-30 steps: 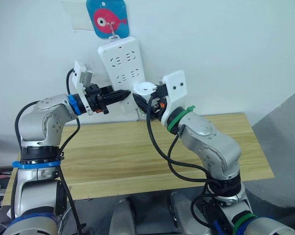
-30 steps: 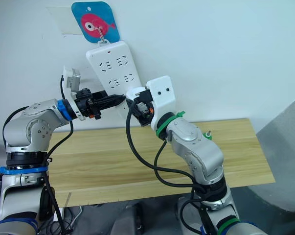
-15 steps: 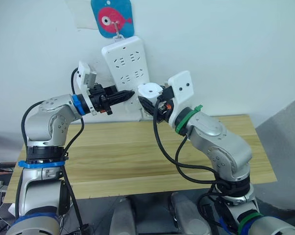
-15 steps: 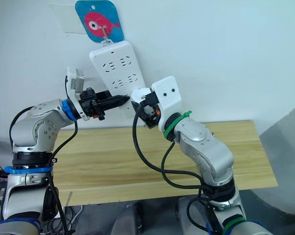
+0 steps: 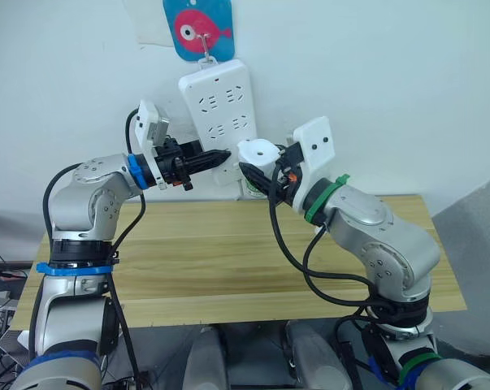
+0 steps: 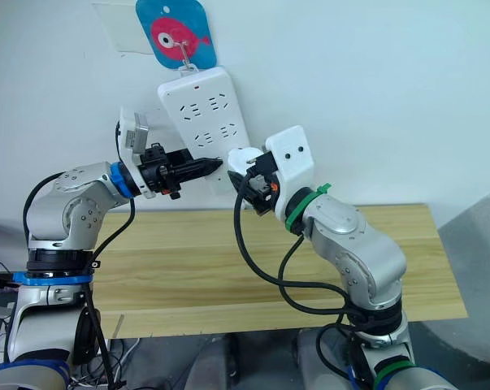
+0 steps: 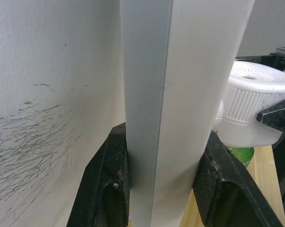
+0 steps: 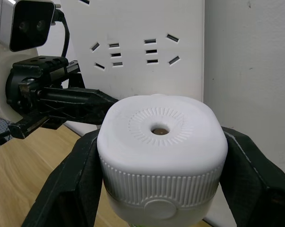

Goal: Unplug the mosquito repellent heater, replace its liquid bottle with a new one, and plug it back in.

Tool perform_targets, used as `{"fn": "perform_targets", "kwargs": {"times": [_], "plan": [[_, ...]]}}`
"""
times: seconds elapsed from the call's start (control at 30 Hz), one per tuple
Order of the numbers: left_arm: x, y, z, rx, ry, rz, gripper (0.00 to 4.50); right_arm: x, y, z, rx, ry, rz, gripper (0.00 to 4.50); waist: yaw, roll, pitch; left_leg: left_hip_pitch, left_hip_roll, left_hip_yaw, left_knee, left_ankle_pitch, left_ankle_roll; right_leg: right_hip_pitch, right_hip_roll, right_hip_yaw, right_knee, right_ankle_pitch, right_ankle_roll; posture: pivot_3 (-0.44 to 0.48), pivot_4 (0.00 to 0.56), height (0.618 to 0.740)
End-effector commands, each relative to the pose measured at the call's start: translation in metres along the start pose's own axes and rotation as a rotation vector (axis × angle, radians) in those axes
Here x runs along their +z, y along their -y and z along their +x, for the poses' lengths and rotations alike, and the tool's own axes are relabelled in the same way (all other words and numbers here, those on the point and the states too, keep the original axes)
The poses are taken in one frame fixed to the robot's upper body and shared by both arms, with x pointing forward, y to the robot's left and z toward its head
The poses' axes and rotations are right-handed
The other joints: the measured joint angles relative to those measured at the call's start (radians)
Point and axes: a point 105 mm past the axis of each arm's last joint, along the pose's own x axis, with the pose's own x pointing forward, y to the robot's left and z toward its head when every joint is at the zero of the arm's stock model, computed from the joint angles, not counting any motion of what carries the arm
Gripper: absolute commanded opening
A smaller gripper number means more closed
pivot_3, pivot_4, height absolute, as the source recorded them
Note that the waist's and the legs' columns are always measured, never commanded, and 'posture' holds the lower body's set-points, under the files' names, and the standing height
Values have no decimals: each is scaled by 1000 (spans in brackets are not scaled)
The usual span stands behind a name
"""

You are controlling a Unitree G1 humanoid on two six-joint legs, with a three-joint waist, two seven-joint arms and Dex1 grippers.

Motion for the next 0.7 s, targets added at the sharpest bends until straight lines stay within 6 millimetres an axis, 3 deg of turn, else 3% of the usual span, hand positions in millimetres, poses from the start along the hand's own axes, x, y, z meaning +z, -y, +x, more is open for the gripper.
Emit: {"fn": "perform_targets", "kwargs": {"times": [0.03,0.13,0.23,0.47,0.7], "plan": [[19,-6,-1,33,61,42,1307,-5,-25,-1,152,-32,23,3726,3,0,0,0,0,0,0,0,0,0,0,0,0,0,0,-116,266,740],[18,-6,0,32,62,43,1307,-6,-23,-1,146,-37,28,4463,4,-1,1,-1,0,0,-1,0,0,-1,0,0,-1,1,-1,-118,265,740],[17,-6,0,30,62,41,1307,-6,-21,-6,145,-37,34,4463,4,-2,1,-2,0,0,0,0,0,-1,0,0,-1,1,-1,-125,264,740],[15,-8,-2,32,53,37,1307,-9,-9,-37,186,-85,29,4463,10,-2,1,-2,0,0,-1,0,0,-1,0,0,-2,0,-1,-135,266,740],[9,-14,-4,38,41,29,1307,-17,13,-59,194,-170,-39,4463,10,-2,1,-2,0,1,-1,0,0,-1,0,0,-3,0,0,-141,261,740]]}}
